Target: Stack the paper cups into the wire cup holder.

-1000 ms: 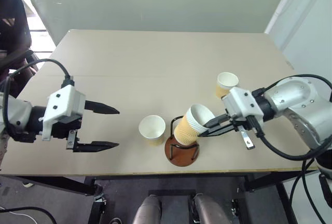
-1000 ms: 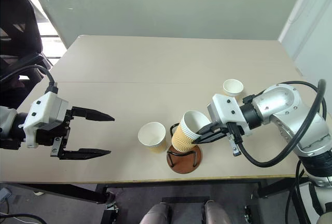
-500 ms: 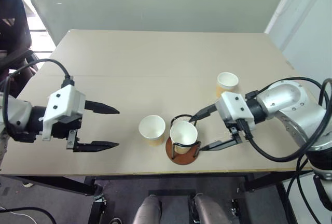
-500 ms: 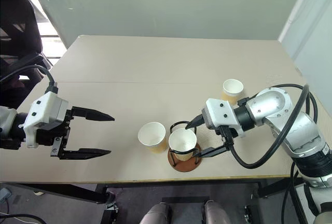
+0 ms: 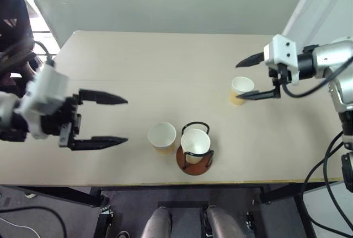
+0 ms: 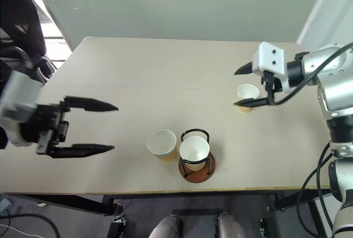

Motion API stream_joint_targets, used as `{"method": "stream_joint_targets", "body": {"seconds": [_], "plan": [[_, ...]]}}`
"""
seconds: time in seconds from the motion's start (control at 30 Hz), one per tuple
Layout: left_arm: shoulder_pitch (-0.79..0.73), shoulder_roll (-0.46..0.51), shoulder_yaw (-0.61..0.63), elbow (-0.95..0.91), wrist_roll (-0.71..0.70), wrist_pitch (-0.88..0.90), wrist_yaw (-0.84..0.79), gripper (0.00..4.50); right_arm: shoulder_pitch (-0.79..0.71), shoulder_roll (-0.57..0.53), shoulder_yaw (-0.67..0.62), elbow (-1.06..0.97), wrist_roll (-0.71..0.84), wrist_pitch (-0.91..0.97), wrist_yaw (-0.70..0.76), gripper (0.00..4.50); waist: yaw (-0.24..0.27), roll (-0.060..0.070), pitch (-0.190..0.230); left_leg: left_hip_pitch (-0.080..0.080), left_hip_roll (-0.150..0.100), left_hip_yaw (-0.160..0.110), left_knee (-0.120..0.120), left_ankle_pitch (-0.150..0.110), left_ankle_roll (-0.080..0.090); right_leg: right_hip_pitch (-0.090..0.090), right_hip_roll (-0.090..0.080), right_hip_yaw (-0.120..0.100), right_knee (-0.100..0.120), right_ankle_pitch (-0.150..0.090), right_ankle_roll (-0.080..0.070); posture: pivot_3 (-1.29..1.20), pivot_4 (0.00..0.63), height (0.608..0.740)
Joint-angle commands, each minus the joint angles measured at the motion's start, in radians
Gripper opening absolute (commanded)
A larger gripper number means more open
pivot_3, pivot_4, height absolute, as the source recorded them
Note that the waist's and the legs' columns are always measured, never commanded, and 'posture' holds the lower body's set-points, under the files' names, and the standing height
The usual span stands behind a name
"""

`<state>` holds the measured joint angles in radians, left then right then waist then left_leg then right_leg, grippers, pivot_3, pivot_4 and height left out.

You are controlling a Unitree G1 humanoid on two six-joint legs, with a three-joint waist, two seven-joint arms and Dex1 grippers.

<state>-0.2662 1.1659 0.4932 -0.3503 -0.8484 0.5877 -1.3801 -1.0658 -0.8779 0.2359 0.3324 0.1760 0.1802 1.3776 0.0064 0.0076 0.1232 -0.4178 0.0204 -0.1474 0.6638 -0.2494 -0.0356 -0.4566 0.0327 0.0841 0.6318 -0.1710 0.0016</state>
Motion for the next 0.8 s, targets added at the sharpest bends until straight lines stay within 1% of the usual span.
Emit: {"method": "stream_joint_targets", "body": {"seconds": [0.03,0.1,0.13,0.3,0.47,0.57,0.67,0.73,0.8], "plan": [[0.006,-0.003,0.065,-0.018,-0.079,0.051,0.017,4.5,-0.082,0.039,0.014,0.239,-0.127,-0.126,-0.084,4.46,-0.002,0.001,0.0,0.0,0.0,0.0,0.0,0.0,0.0,0.0,0.0,0.0,0.0,0.0,0.001,0.0,0.15,0.74],[0.003,-0.01,0.101,-0.025,-0.137,0.089,0.038,4.5,-0.107,0.063,0.039,0.35,-0.19,-0.182,-0.101,4.46,-0.003,0.001,0.0,0.0,0.001,0.0,-0.001,0.0,0.0,-0.002,0.0,0.0,0.001,0.002,0.003,0.0,0.15,0.74],[0.005,-0.01,0.119,-0.028,-0.158,0.105,0.045,4.5,-0.114,0.076,0.05,0.394,-0.217,-0.21,-0.107,4.46,-0.003,0.001,0.0,0.0,0.001,0.0,-0.001,0.0,0.0,-0.002,0.0,0.0,0.001,0.004,0.007,0.0,0.15,0.74],[0.065,-0.003,0.191,-0.048,-0.159,0.134,0.055,4.5,-0.147,0.142,0.091,0.576,-0.326,-0.305,-0.158,4.46,-0.006,0.003,0.001,0.0,0.002,0.001,-0.002,0.0,0.0,-0.002,0.0,-0.001,0.002,0.005,0.008,0.0,0.15,0.74],[0.104,-0.003,0.24,-0.066,-0.143,0.139,0.082,4.5,-0.163,0.196,0.103,0.692,-0.39,-0.364,-0.2,4.46,-0.003,0.003,0.001,0.0,0.003,0.001,-0.002,0.0,0.0,-0.002,0.0,-0.001,0.002,0.005,0.007,0.0,0.15,0.74],[0.137,-0.005,0.265,-0.079,-0.098,0.127,0.109,4.5,-0.176,0.22,0.114,0.747,-0.433,-0.384,-0.238,4.46,-0.004,0.003,0.001,0.0,0.003,0.001,-0.001,0.0,0.0,-0.002,0.0,-0.001,0.002,0.005,0.005,0.0,0.15,0.74],[0.172,-0.014,0.303,-0.104,-0.1,0.135,0.116,4.5,-0.184,0.234,0.118,0.786,-0.462,-0.405,-0.26,4.46,-0.004,0.003,0.001,0.0,0.003,0.0,-0.001,0.0,0.0,-0.002,0.0,-0.001,0.002,0.002,0.0,0.0,0.15,0.74],[0.189,-0.016,0.326,-0.115,-0.107,0.142,0.121,4.5,-0.189,0.239,0.114,0.802,-0.473,-0.414,-0.265,4.46,-0.003,0.003,0.001,0.0,0.003,0.0,-0.001,0.0,0.0,-0.002,0.0,-0.001,0.001,0.002,0.0,0.0,0.15,0.74],[0.213,-0.018,0.354,-0.126,-0.104,0.15,0.123,4.5,-0.193,0.244,0.111,0.815,-0.481,-0.424,-0.263,4.1,-0.004,0.003,0.001,0.0,0.003,0.0,-0.001,0.0,-0.001,-0.002,0.0,-0.001,0.001,0.002,0.0,0.0,0.15,0.74]]}}
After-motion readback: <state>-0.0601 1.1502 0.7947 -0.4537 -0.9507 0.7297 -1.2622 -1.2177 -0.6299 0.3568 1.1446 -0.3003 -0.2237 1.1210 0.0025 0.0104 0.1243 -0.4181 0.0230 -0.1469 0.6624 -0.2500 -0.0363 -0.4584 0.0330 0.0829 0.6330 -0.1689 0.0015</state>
